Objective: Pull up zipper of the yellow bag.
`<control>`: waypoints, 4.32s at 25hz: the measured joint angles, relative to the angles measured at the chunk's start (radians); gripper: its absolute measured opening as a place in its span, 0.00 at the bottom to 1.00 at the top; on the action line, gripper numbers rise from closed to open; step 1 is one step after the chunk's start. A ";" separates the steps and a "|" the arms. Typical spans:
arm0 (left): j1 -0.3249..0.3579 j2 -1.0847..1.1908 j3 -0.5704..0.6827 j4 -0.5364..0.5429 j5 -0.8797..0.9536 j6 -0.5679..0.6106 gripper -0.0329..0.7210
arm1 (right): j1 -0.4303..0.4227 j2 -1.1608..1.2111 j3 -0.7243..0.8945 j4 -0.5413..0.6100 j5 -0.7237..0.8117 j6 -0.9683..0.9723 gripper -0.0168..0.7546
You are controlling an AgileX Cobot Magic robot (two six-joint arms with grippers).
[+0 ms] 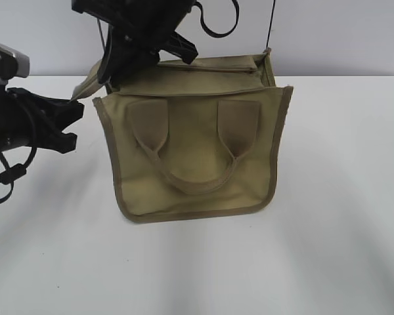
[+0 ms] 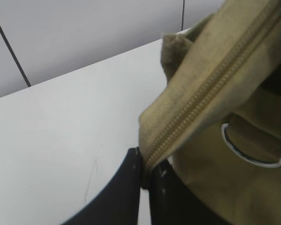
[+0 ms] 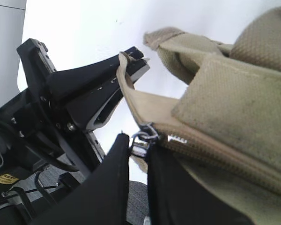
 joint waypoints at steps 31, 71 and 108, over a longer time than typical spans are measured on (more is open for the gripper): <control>-0.008 -0.071 0.000 0.016 0.119 0.000 0.05 | -0.066 -0.170 0.322 0.068 -0.023 -0.101 0.10; -0.009 -0.091 0.000 0.007 0.176 0.000 0.05 | -0.316 -0.363 0.550 -0.147 -0.007 -0.179 0.10; -0.146 -0.454 -0.382 -0.605 1.594 0.254 0.63 | 0.000 -1.138 1.000 -0.626 -0.055 -0.188 0.74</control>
